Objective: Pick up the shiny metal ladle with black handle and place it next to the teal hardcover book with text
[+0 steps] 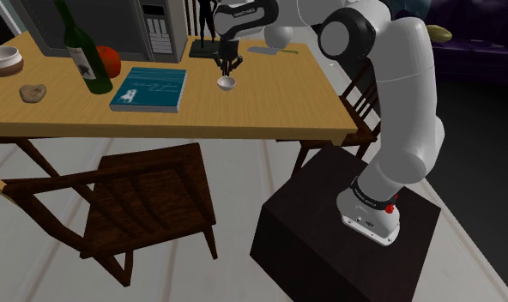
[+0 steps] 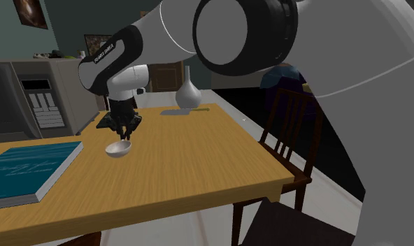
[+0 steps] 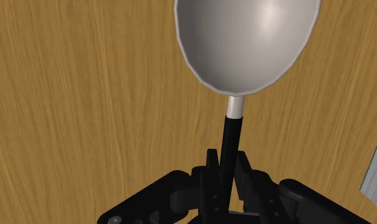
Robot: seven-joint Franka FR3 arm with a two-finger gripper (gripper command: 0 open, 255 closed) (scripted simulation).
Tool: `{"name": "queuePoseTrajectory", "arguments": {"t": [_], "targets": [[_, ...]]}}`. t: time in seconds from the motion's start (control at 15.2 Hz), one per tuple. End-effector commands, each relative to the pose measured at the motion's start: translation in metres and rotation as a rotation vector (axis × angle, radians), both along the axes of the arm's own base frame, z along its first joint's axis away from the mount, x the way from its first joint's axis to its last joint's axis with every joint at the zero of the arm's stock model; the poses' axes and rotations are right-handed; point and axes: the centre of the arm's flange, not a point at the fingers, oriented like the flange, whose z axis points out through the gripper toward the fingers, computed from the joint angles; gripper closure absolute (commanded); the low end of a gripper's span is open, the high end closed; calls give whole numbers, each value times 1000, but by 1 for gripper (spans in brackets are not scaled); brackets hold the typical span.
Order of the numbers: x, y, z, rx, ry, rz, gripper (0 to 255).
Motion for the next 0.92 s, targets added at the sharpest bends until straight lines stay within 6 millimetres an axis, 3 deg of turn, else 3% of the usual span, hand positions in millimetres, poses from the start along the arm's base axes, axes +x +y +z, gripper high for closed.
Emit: {"name": "queuePoseTrajectory", "arguments": {"t": [0.0, 0.46, 0.86], "targets": [[0, 0, -11, 0, -1, 0, 255], [0, 0, -48, 0, -1, 0, 255], [0, 0, -48, 0, -1, 0, 255]]}}
